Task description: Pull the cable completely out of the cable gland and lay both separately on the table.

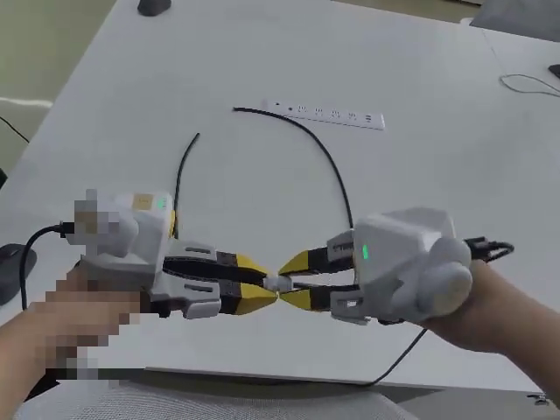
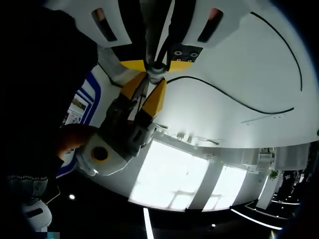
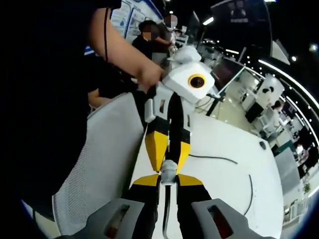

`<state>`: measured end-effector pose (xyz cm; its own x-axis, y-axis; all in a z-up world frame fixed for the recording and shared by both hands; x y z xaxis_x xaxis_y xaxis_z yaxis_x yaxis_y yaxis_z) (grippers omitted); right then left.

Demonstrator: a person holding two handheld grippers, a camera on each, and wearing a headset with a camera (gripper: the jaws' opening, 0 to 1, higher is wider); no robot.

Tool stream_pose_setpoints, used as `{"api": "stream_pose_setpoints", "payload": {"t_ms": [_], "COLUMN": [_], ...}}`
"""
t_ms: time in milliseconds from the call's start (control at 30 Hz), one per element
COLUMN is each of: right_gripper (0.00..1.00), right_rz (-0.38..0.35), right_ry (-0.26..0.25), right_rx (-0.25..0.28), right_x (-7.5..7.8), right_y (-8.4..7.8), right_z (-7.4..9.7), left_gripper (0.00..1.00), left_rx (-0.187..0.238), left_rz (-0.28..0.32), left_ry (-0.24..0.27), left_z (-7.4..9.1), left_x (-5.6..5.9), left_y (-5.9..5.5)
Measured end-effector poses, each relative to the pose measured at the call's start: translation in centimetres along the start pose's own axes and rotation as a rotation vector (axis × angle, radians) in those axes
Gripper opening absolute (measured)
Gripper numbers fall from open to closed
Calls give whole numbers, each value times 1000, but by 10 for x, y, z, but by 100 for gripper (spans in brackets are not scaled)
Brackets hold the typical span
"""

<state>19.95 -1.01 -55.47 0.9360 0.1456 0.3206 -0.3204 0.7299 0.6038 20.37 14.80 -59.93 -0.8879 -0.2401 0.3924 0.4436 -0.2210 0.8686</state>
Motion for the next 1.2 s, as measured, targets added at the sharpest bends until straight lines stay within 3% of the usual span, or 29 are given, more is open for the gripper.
{"api": "stream_pose_setpoints", "payload": {"t_ms": [233,400,500,733,800,833,933,1000,1067,1100,1133,1200], "right_gripper": [7,8,8,12,14,13,15,20,18,18,19,20], "right_rz": [88,71,1,-34,-105,-122,-355,-504,-557,-685,-753,-850], "right_ry": [-106,-106,-96,-67,2,-2,74,153,174,280,316,376], "right_rx": [-27,-28,-22,0,3,20,103,172,212,224,212,243], "right_x": [-4,-2,-1,1,0,2,11,19,28,29,32,38], "right_y": [3,3,2,1,-3,-4,-10,-16,-22,-25,-28,-34], "right_z": [-2,-2,-1,4,6,8,14,16,17,15,13,6], "left_gripper": [15,15,15,15,15,15,15,15,15,15,15,15], "left_rx": [22,14,16,14,15,15,9,9,11,10,10,13], "left_rz": [28,23,23,6,-1,-5,-27,-36,-42,-54,-62,-76], "left_ry": [2,0,-4,-9,-9,-9,-6,-2,-1,-1,-1,-4], "left_z": [2,2,1,2,3,3,3,4,4,3,3,2], "left_x": [-4,-5,-5,-4,-4,-4,-4,-5,-5,-5,-5,-4], "left_y": [3,3,3,2,1,1,0,0,0,0,1,2]}}
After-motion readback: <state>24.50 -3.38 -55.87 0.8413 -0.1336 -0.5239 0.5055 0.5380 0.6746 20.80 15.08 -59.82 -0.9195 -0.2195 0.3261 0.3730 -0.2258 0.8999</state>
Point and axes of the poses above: the centre of the closed fingertips' face, and the gripper's own axes: z roughly backward along the fingers, x roughly to its right, y roughly out of its top, the point moved 10 cm from there along z, roughly backward along the fingers, and after that the axes turned 5 degrees about -x, right-handed, at the moved point
